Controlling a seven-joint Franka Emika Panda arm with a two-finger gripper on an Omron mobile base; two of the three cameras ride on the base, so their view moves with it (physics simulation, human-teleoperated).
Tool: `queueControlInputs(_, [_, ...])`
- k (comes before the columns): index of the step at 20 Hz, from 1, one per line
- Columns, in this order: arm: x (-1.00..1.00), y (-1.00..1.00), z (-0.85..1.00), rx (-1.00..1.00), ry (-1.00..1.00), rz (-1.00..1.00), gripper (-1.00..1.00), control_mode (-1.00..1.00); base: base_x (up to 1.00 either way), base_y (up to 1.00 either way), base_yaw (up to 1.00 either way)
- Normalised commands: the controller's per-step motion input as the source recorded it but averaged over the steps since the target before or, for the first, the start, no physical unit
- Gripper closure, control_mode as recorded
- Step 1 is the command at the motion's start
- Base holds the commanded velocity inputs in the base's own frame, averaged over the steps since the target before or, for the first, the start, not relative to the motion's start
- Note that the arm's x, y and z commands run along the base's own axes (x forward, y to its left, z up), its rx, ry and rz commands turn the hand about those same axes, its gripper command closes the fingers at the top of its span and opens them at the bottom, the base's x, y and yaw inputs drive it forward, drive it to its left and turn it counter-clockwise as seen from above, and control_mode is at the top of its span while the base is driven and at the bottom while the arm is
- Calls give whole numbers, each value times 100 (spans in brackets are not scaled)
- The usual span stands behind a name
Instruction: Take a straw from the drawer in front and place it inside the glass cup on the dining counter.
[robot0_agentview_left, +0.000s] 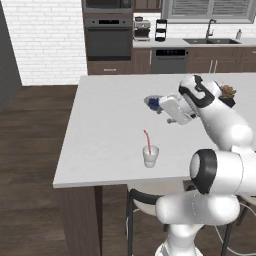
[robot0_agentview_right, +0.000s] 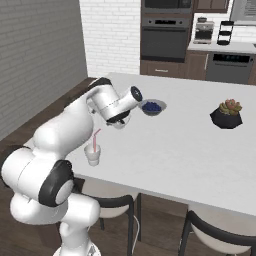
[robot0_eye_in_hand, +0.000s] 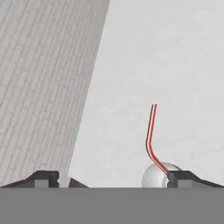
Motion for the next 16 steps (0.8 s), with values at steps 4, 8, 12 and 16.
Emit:
queueControlInputs(4, [-38, 0, 99, -40, -5, -7, -100, -100, 0, 0, 0])
queueControlInputs(8, [-32, 0, 81, -40, 0, -10, -100, -100, 0, 0, 0])
queueControlInputs(12, [-37, 0, 38, -37, 5, -10, -100, -100, 0, 0, 0])
queueControlInputs(16, [-39, 0, 4, -29, 14, -9, -100, -100, 0, 0, 0])
